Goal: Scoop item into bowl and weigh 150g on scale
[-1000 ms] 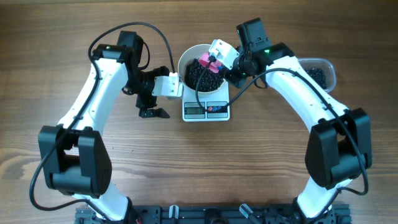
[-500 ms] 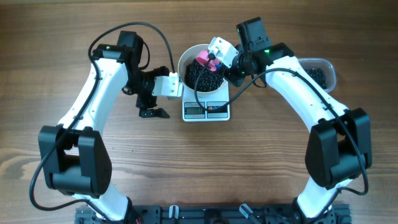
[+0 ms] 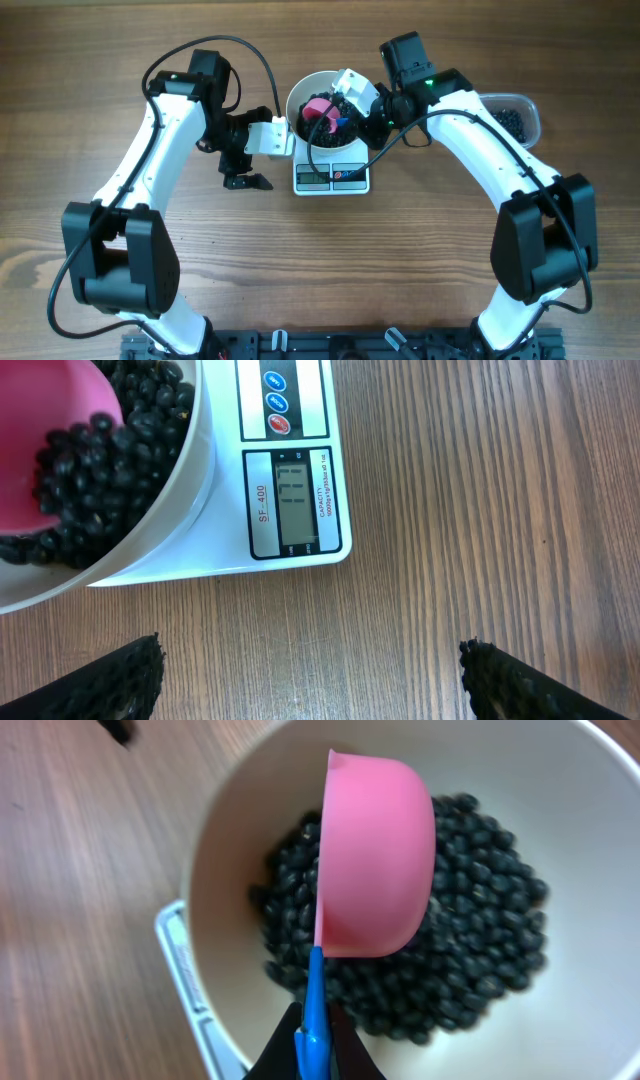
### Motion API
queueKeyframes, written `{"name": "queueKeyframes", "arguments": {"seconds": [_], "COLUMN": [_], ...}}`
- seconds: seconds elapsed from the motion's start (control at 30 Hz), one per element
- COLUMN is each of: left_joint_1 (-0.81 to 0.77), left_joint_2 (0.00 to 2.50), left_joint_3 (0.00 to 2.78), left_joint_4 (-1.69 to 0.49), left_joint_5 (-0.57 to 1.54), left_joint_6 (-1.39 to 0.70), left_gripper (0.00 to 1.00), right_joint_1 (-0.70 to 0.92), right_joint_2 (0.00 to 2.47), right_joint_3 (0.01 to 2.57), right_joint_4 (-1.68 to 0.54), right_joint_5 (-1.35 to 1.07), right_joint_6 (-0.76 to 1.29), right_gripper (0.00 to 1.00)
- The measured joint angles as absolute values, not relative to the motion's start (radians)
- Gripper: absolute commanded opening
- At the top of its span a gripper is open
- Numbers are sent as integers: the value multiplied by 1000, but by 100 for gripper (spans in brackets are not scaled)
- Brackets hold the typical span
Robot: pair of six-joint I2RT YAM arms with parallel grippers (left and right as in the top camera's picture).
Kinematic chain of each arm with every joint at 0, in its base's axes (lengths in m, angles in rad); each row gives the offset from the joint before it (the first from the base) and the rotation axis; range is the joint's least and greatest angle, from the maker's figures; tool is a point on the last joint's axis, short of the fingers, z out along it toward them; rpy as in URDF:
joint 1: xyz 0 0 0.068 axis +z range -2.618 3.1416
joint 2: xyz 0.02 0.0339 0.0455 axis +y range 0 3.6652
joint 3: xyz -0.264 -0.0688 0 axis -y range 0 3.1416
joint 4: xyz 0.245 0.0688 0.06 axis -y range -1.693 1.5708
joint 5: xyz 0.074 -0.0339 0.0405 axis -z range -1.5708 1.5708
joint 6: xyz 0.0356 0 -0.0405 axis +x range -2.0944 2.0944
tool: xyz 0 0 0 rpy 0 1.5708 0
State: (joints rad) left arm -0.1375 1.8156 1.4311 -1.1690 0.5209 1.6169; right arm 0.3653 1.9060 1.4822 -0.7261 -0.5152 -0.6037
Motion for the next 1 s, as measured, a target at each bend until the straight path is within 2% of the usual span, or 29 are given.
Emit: {"name": "queueKeyframes", "arguments": {"seconds": [0.37, 0.5, 0.7, 1.0], "left_joint_1": [-138, -138, -138, -138], "left_joint_2": [1816, 1816, 1816, 1816], "left_joint_3": [1431, 1431, 1431, 1431], "left_joint_4": [-1169, -1169, -1169, -1169], "left_joint_5": [521, 521, 521, 521], "left_joint_6": [1617, 1617, 1617, 1617], "left_gripper": [100, 100, 100, 100], "right_joint_1": [365, 363, 363, 359], "right_joint_2": [1906, 1906, 1906, 1906], "right_joint_3": [1482, 1482, 1482, 1482], "right_joint_4": [-730, -652, -538, -558], "right_joint_5": [-640, -649, -511, -309], "right_joint_6": [-417, -386, -399, -517], "right_gripper": [4, 4, 4, 4]}}
